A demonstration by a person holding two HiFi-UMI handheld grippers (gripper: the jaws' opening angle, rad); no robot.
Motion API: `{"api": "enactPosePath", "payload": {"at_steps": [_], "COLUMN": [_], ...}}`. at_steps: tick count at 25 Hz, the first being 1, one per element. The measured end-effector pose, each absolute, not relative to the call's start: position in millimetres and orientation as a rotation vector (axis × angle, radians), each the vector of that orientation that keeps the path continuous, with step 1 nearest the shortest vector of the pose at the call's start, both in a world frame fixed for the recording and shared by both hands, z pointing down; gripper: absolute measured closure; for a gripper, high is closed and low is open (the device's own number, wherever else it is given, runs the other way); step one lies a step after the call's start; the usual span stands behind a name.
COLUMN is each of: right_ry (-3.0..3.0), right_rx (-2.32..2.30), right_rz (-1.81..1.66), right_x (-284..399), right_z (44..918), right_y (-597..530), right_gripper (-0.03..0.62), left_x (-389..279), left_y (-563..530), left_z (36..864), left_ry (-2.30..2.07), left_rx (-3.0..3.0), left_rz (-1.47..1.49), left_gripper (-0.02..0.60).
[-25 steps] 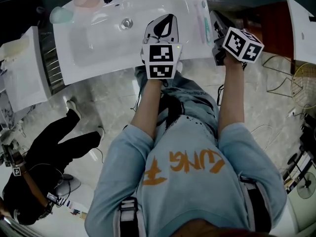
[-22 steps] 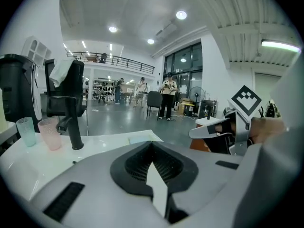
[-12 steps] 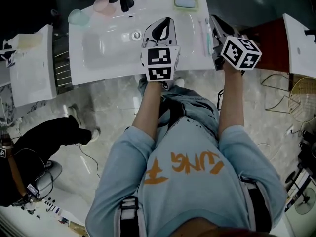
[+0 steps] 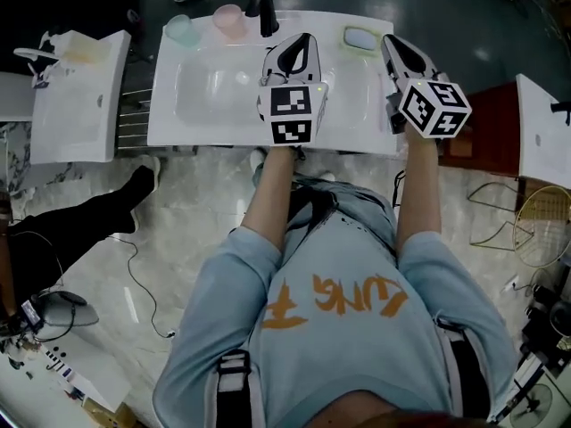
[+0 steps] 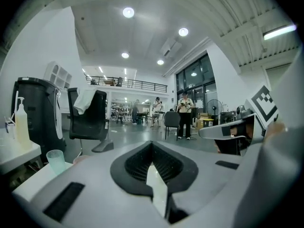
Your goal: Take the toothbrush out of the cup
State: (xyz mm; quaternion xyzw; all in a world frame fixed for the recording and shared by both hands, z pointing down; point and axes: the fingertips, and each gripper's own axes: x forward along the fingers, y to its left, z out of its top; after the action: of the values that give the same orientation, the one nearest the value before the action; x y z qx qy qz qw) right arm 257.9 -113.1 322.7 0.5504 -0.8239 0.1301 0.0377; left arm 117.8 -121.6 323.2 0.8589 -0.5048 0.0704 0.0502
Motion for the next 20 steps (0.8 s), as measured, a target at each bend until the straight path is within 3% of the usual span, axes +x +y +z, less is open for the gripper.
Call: {"api": "enactPosePath", "payload": {"at_steps": [20], "right_ry": [-2.691], "right_rx": [1.619], "right_rz": [-0.046], "right_x": [206.9], "right_z": [226.8], "right_y": [-143.7], "right_gripper": [0.56], "left_x": [70.9], "left_y": [-150.5], "left_z": [238.3], "left_ry": [-1.82], "left_rx": [2.619], "left_rz": [0.011], "left_gripper": [0.561]}}
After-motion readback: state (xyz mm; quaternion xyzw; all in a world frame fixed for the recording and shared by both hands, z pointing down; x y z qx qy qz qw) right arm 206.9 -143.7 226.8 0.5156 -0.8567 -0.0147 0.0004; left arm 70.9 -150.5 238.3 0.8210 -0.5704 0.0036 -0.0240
